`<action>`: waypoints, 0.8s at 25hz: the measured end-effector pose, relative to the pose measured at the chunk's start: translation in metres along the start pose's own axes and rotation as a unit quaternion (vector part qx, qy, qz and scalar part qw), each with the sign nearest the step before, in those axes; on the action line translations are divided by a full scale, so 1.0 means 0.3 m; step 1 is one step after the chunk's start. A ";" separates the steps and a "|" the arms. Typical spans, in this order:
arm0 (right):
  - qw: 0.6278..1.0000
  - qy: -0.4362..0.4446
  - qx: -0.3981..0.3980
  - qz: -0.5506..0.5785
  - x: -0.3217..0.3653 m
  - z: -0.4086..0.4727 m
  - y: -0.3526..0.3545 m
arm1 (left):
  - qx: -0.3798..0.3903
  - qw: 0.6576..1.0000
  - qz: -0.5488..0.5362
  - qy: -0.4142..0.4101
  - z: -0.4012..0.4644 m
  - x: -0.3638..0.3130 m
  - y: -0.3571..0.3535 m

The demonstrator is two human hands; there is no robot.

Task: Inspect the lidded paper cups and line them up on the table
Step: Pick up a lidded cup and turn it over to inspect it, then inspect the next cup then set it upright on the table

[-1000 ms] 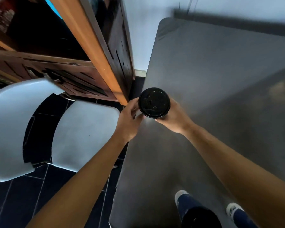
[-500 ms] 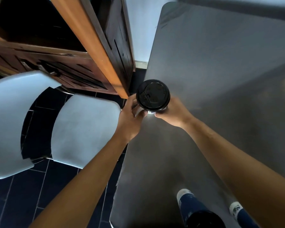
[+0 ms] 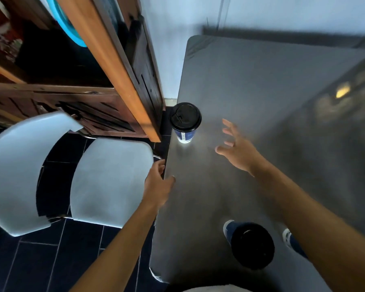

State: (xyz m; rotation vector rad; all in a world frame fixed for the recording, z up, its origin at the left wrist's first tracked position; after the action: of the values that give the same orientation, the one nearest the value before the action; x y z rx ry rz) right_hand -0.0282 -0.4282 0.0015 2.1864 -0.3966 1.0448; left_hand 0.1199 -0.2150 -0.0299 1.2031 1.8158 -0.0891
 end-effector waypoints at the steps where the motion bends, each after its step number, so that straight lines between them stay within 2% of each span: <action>1: 1.000 0.017 -0.025 -0.001 0.000 -0.056 0.022 | 0.018 1.000 0.008 -0.021 -0.055 0.019 -0.004; 4: 0.993 0.068 -0.099 0.003 -0.006 -0.242 0.086 | 0.092 0.991 0.042 -0.092 -0.190 0.065 -0.033; 8: 0.988 0.058 -0.142 -0.010 -0.107 -0.552 0.097 | 0.217 0.960 0.090 -0.153 -0.315 0.130 -0.133; 12: 0.990 0.072 -0.123 -0.011 -0.248 -0.770 0.051 | 0.272 0.931 0.130 -0.207 -0.401 0.133 -0.244; 14: 0.987 0.098 -0.119 -0.054 -0.300 -0.836 0.037 | 0.292 0.912 0.129 -0.257 -0.462 0.105 -0.296; 17: 0.990 0.090 -0.061 -0.093 -0.364 -0.877 0.009 | 0.300 0.888 0.122 -0.327 -0.518 0.100 -0.364; 20: 0.993 0.102 -0.006 -0.061 -0.400 -0.881 -0.024 | 0.282 0.895 0.099 -0.331 -0.552 0.113 -0.392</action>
State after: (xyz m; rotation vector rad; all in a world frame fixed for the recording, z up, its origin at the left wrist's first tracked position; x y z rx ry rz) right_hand -0.2508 -0.2433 0.0250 2.0414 -0.1737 1.1806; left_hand -0.0794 -0.1687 -0.0067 1.5063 1.0753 -0.8557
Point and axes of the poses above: each hand's wrist, its own z-axis towards the middle knuckle, its own y-axis out of the back of the hand, x = y × z, the point moved 4 cm from there along z, towards the middle knuckle, and after that the axes turned 2 degrees about -z, right-handed, at the moved point
